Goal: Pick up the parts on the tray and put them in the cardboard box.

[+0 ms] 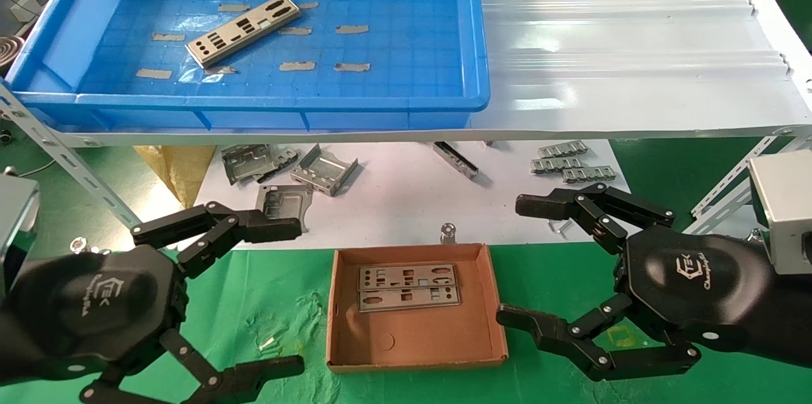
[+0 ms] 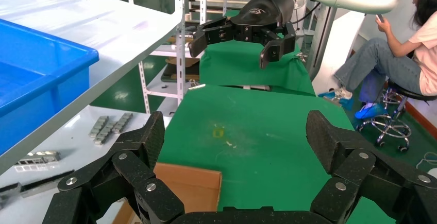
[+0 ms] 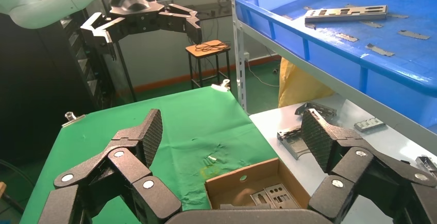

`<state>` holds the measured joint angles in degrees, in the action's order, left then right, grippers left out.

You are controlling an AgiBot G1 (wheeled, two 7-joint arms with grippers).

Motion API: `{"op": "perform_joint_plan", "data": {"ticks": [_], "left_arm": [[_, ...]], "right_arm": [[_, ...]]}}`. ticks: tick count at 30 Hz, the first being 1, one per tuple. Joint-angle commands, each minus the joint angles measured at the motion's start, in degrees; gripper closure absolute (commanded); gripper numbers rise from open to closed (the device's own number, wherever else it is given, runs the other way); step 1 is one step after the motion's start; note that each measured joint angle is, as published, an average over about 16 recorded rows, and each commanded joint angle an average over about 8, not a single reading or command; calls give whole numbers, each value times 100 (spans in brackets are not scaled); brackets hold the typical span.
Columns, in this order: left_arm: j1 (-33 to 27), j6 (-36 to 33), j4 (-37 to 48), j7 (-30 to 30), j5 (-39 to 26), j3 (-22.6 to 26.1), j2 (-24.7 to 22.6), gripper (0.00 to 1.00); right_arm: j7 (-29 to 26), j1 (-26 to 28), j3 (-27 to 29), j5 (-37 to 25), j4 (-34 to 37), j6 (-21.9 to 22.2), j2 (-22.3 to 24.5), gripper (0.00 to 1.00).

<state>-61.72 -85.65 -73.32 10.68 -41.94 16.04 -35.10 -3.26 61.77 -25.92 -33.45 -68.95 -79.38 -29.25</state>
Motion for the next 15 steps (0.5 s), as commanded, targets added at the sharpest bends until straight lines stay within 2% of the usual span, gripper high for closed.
{"op": "perform_joint_plan", "data": {"ticks": [1,4,5,6,15], "left_arm": [[0,0,0,0,0,0,0,0],[0,0,0,0,0,0,0,0],[0,0,0,0,0,0,0,0],[0,0,0,0,0,0,0,0],[0,0,0,0,0,0,0,0]], "right_arm": [[0,0,0,0,0,0,0,70],[0,0,0,0,0,0,0,81],[0,0,0,0,0,0,0,94],[0,0,0,0,0,0,0,100],[0,0,0,0,0,0,0,100]]}}
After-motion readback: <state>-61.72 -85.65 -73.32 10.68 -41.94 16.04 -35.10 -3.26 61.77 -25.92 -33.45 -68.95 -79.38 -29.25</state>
